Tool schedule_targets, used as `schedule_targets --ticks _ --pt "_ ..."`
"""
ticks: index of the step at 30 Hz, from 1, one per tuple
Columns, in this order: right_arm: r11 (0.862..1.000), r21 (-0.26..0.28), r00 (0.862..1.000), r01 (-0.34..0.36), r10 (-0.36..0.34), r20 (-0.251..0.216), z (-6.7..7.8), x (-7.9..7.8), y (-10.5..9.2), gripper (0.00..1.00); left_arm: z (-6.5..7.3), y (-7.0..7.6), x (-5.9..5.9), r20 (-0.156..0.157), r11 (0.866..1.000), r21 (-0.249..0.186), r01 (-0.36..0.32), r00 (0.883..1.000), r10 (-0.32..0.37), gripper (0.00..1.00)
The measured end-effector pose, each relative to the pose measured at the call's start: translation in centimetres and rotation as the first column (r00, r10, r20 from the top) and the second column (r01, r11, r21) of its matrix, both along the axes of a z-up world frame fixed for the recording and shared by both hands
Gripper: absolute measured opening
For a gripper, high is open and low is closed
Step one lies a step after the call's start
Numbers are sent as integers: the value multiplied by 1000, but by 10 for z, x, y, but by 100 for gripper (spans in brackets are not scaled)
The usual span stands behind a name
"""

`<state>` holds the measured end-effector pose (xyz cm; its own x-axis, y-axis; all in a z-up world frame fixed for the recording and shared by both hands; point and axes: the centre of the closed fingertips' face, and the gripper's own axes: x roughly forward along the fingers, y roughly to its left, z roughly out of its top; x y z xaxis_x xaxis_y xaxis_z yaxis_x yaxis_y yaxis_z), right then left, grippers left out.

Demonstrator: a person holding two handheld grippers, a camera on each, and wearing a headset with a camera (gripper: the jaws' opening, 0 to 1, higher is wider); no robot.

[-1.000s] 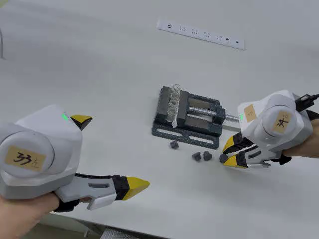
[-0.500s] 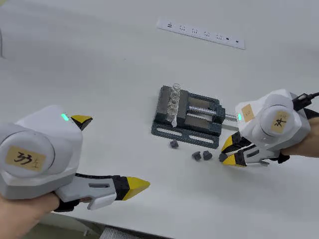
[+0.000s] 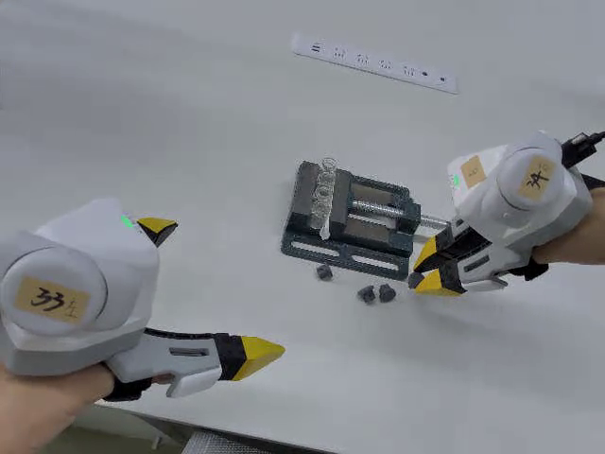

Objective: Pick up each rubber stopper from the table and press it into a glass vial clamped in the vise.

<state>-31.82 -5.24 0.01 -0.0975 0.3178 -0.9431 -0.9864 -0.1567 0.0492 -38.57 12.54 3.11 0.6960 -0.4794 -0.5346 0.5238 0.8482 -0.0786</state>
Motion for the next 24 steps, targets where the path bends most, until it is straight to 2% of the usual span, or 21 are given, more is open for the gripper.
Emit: schedule_targets --ticks 4,7,18,22,24 --pt "1000 12 1000 9 -9 0 11 6 6 7 3 -2 3 8 1000 0 8 1000 -8 99" --pt "1000 -1 1000 -17 17 23 20 12 8 7 4 -2 4 13 1000 0 12 1000 -12 99" --pt "997 -15 996 -73 74 45 53 32 29 7 9 -3 9 26 1000 -1 30 999 -30 99" --pt "995 -19 994 -94 95 48 61 38 36 7 11 -4 9 29 999 0 34 999 -34 99" --pt "995 -15 994 -100 100 34 65 41 41 7 11 -5 9 32 999 -1 36 999 -36 99"
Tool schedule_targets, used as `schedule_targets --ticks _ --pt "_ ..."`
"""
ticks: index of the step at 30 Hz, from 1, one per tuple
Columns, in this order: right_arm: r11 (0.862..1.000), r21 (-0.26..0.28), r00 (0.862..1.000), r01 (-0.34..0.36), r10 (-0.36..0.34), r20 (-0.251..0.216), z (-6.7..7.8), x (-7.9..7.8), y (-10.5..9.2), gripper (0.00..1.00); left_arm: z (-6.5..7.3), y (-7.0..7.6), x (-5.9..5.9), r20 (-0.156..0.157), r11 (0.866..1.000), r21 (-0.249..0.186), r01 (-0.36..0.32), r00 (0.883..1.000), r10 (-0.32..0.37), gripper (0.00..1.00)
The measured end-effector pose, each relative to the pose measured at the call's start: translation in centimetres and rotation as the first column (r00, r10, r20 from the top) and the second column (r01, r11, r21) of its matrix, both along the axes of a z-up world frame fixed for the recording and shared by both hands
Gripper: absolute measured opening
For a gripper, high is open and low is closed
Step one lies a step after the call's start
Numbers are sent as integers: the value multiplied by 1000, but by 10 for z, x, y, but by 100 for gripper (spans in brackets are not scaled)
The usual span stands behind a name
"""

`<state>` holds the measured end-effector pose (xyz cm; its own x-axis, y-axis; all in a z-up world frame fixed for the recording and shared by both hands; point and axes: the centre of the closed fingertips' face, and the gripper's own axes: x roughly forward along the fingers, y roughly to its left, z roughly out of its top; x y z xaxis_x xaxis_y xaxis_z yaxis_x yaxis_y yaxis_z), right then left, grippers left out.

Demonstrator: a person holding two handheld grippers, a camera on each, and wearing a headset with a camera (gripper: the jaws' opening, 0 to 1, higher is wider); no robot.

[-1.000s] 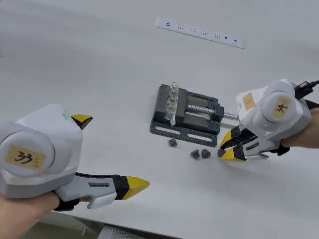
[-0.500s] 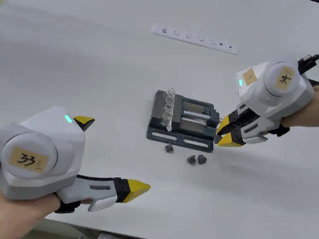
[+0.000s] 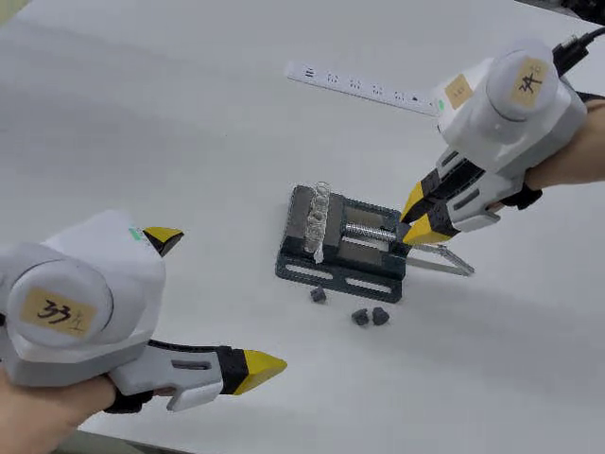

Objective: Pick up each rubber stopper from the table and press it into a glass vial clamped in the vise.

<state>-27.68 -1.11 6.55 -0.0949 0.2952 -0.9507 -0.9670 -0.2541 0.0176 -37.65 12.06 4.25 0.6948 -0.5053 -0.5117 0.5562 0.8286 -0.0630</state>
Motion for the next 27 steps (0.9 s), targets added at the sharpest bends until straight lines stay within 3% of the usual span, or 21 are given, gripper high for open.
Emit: schedule_targets --ticks 15,22,27 --pt "999 27 999 -28 27 29 27 34 38 7 1 -2 7 5 1000 -11 4 1000 -4 99" --pt "999 29 999 -34 33 25 20 45 56 7 1 -2 12 12 1000 -13 8 1000 -8 99" --pt "999 31 999 -44 44 16 16 41 63 7 0 -3 14 8 1000 -16 12 1000 -12 99"
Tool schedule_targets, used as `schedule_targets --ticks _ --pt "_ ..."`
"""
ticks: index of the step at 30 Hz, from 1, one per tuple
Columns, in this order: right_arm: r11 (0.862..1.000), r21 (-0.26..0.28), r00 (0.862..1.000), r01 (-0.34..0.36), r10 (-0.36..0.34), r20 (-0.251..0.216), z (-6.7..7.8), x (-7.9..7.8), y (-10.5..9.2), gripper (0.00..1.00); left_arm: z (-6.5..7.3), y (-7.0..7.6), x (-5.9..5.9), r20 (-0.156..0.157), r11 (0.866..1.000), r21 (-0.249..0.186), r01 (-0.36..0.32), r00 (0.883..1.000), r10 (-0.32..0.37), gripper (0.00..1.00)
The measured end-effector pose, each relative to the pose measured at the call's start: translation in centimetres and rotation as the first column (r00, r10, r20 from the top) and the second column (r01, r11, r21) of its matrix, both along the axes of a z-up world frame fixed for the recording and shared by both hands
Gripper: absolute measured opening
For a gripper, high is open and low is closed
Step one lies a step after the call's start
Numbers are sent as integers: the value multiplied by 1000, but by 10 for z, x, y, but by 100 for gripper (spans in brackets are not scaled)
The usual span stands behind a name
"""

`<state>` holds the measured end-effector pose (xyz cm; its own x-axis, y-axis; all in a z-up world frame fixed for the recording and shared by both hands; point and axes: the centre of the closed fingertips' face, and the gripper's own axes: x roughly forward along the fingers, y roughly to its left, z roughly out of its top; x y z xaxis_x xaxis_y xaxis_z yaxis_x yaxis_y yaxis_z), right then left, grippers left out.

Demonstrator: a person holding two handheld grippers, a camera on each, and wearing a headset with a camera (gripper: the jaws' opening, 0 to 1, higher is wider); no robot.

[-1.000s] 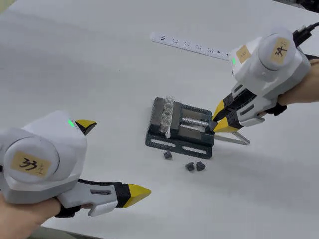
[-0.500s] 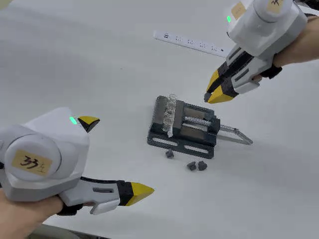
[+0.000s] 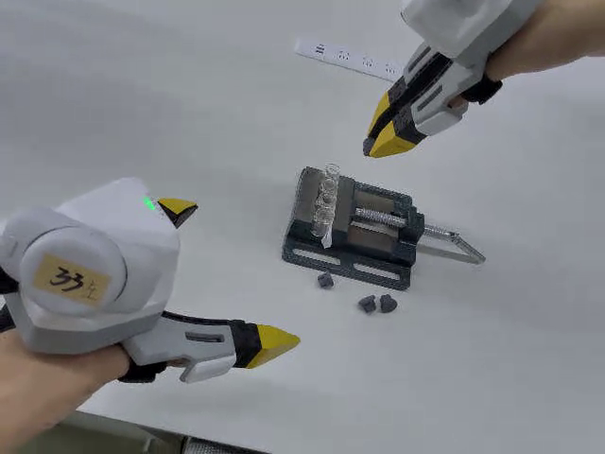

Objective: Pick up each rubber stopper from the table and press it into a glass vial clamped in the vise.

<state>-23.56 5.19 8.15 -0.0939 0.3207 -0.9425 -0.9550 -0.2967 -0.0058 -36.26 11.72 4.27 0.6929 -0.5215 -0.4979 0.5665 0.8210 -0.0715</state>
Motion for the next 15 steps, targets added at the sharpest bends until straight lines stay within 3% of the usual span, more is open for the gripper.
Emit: schedule_targets --ticks 15 --pt "999 -4 999 -46 45 -21 -22 6 17 7 -5 5 5 -13 1000 0 -7 1000 7 99"
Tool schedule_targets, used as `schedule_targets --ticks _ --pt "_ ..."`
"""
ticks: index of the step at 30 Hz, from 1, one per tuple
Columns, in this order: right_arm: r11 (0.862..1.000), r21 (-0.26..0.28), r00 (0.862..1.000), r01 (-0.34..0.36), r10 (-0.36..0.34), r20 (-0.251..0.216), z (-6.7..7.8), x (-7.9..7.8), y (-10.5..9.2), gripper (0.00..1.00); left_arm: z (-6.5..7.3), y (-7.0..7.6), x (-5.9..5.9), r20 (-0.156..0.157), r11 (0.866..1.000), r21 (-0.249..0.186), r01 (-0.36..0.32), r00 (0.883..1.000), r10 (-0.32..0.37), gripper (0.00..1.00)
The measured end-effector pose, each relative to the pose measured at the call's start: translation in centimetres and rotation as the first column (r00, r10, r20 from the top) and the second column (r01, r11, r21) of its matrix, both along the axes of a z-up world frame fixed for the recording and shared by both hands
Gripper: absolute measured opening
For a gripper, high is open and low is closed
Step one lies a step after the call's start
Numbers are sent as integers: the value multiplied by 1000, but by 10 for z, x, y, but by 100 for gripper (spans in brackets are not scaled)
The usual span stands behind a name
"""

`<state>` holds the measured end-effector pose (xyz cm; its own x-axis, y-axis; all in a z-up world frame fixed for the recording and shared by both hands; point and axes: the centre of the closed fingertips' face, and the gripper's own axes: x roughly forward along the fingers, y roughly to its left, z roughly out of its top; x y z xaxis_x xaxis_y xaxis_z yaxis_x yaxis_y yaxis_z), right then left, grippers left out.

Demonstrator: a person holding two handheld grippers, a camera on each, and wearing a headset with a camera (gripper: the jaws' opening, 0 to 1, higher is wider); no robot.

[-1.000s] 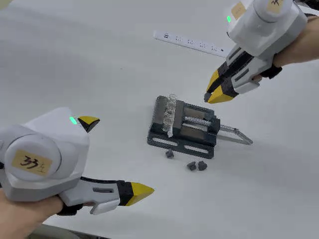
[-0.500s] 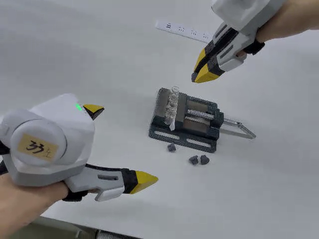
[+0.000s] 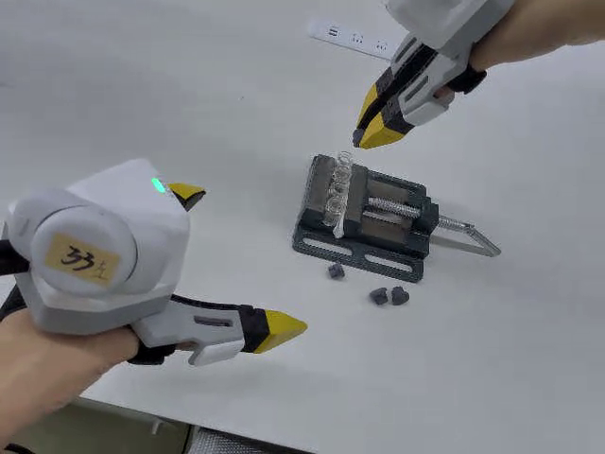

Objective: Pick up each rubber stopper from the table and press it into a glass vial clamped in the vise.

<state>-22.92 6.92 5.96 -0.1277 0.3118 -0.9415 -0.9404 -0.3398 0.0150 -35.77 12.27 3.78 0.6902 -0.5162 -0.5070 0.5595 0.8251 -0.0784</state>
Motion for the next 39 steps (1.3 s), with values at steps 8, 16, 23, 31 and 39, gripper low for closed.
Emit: schedule_targets --ticks 8,16,23,31,39 --pt "999 -25 999 -23 24 27 -14 0 1 7 -4 0 1 -7 1000 -2 3 1000 -3 99" --pt "999 -43 999 -28 29 16 -22 3 -1 6 -7 -2 0 -15 1000 -2 8 1000 -8 99" --pt "999 -39 1000 -24 25 16 -24 -2 -3 6 -11 -3 -1 -24 1000 0 9 1000 -9 99" --pt "999 -40 999 -32 32 10 -32 0 1 7 -14 -5 -3 -33 1000 2 10 999 -10 99" --pt "997 -54 998 -55 56 19 -32 2 0 6 -15 -6 -5 -40 1000 5 16 999 -16 99"
